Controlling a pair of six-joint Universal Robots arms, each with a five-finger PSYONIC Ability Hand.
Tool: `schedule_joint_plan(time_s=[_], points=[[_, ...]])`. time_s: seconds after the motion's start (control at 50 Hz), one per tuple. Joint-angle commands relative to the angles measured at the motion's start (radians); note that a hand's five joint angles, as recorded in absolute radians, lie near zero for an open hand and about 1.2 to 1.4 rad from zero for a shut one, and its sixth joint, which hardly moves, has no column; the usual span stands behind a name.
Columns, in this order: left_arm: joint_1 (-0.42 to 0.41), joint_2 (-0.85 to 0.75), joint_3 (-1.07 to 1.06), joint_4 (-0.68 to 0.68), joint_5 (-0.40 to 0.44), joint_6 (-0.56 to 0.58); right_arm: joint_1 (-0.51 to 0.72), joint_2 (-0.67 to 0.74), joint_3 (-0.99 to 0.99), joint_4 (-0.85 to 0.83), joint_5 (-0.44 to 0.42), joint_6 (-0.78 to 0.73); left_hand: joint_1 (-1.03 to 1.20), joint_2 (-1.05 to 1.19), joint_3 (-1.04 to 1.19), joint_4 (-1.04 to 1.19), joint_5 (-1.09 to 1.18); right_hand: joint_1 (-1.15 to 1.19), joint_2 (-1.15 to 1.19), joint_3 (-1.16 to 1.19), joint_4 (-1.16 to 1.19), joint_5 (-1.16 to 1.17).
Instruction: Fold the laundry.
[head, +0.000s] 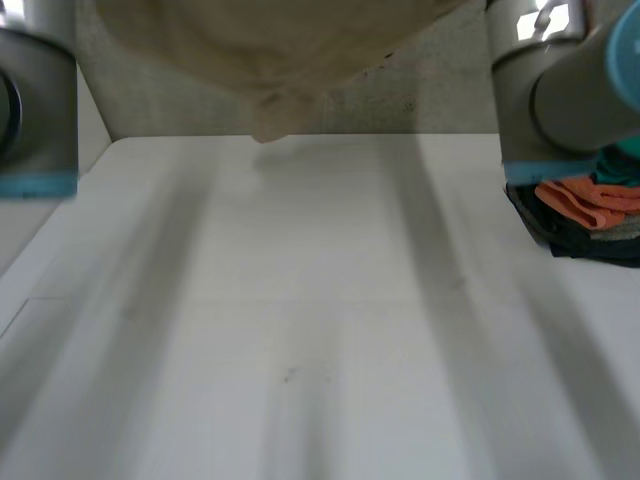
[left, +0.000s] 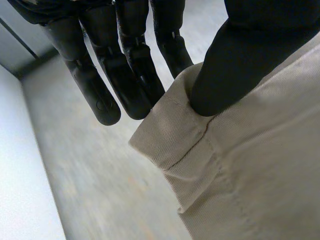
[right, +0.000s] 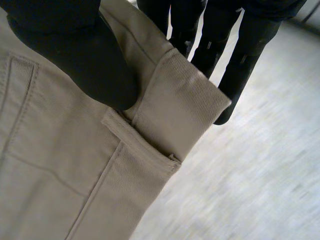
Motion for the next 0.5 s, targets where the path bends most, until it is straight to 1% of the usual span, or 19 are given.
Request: schedule_joint_plan(time_s=[0.02,0.08,0.12,0.14,0.16,0.22,0.26,0.34,0.36,0.38,0.4,0.42,0.44,0.48,0.5], points=[[0.0,0.056,-0.345,-0.056,0.023,0.006,-0.005,0.071,0.147,0.184,-0.064,-0.015,0.238,0.198,0.203,0.195,0.237,0.284,0.221,0.208,0.198,0.217],[-0.009,0.041,-0.478,-0.062,0.029,0.017,-0.005,0.106,0.25,0.186,-0.087,-0.047,0.238,0.198,0.203,0.195,0.237,0.284,0.221,0.208,0.198,0.217],[-0.018,0.016,-0.528,-0.068,0.028,0.031,-0.003,0.127,0.29,0.194,-0.102,-0.074,0.238,0.198,0.203,0.195,0.237,0.284,0.221,0.208,0.198,0.217],[-0.023,0.001,-0.546,-0.073,0.025,0.042,-0.002,0.146,0.325,0.201,-0.113,-0.112,0.238,0.198,0.203,0.195,0.237,0.284,0.221,0.208,0.198,0.217],[-0.035,-0.027,-0.58,-0.085,0.02,0.071,0.0,0.15,0.347,0.201,-0.116,-0.133,0.238,0.198,0.203,0.195,0.237,0.284,0.221,0.208,0.198,0.217],[-0.058,-0.036,-0.618,-0.126,0.017,0.118,0.0,0.152,0.42,0.214,-0.122,-0.214,0.238,0.198,0.203,0.195,0.237,0.284,0.221,0.208,0.198,0.217],[-0.084,-0.032,-0.643,-0.194,0.014,0.155,-0.005,0.147,0.46,0.235,-0.122,-0.248,0.238,0.198,0.203,0.195,0.237,0.284,0.221,0.208,0.198,0.217],[-0.086,0.04,-0.661,-0.35,-0.024,0.195,-0.005,0.103,0.539,0.322,-0.115,-0.295,0.238,0.198,0.203,0.195,0.237,0.284,0.221,0.208,0.198,0.217],[-0.086,0.057,-0.661,-0.386,-0.035,0.198,-0.007,0.06,0.565,0.377,-0.115,-0.304,0.238,0.198,0.203,0.195,0.237,0.284,0.221,0.208,0.198,0.217],[-0.086,0.085,-0.661,-0.46,-0.052,0.198,-0.007,0.037,0.577,0.408,-0.115,-0.306,0.238,0.198,0.203,0.195,0.237,0.284,0.221,0.208,0.198,0.217],[-0.086,0.099,-0.661,-0.501,-0.058,0.195,-0.008,0.011,0.588,0.443,-0.113,-0.306,0.238,0.198,0.203,0.195,0.237,0.284,0.221,0.208,0.198,0.217],[-0.087,0.113,-0.663,-0.539,-0.061,0.192,-0.01,-0.038,0.609,0.52,-0.115,-0.309,0.238,0.198,0.203,0.195,0.237,0.284,0.221,0.208,0.198,0.217],[-0.087,0.136,-0.663,-0.614,-0.061,0.192,-0.013,-0.06,0.617,0.563,-0.115,-0.309,0.238,0.198,0.203,0.195,0.237,0.284,0.221,0.208,0.198,0.217],[-0.089,0.162,-0.664,-0.689,-0.06,0.195,-0.013,-0.098,0.632,0.643,-0.115,-0.311,0.238,0.198,0.203,0.195,0.237,0.284,0.221,0.208,0.198,0.217],[-0.092,0.175,-0.667,-0.761,-0.058,0.198,-0.011,-0.127,0.648,0.718,-0.115,-0.309,0.238,0.198,0.203,0.195,0.237,0.284,0.221,0.208,0.198,0.217]])
